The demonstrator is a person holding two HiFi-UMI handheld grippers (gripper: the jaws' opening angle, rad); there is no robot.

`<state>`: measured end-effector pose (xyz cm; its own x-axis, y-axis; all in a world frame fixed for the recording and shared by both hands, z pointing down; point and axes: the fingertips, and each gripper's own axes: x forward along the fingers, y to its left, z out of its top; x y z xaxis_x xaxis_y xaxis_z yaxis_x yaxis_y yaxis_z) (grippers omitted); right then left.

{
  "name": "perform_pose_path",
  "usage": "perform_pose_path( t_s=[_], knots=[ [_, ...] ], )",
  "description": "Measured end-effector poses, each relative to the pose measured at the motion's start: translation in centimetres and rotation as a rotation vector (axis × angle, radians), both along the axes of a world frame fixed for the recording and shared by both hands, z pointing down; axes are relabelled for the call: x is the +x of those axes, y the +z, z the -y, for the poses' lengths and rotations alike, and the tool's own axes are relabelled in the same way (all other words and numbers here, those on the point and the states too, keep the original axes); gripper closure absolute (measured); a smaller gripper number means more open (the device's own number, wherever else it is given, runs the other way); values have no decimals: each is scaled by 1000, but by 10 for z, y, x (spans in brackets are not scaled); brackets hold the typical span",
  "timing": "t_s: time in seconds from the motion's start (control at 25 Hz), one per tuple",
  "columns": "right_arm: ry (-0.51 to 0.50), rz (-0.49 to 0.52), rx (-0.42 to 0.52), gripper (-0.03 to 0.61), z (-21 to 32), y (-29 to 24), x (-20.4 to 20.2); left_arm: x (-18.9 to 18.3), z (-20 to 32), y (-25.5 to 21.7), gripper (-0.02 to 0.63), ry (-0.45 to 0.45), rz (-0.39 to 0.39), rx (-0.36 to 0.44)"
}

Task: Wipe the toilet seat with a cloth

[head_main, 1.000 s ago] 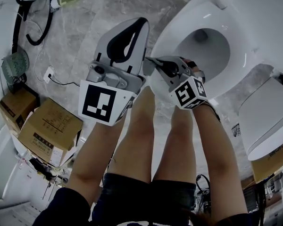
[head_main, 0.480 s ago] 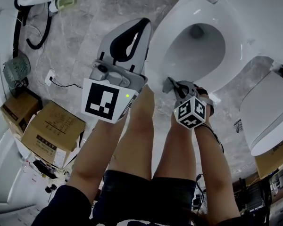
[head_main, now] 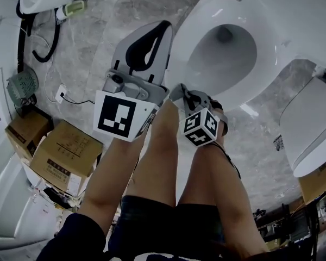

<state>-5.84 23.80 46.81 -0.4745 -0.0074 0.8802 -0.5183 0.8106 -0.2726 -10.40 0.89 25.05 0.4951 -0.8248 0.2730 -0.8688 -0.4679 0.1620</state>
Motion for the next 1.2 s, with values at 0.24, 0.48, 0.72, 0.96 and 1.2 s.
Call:
perform_pose_path(
  t_s=[0.24,0.48,0.72,0.96,1.2],
  knots=[
    [95,76,-82,543,-9,-7,12,15,1,4,594,22,1,-9],
    [139,-137,43,543,18,0,135,28,8,1,594,15,-31,-4],
    [251,-170,82,543,29,-6,172,31,8,2,594,29,-22,-5],
    [190,36,13,543,-14,-3,35,31,7,5,594,56,7,-7],
    [115,126,-3,543,-14,-17,-9,30,4,2,594,58,13,-9]
  ],
)
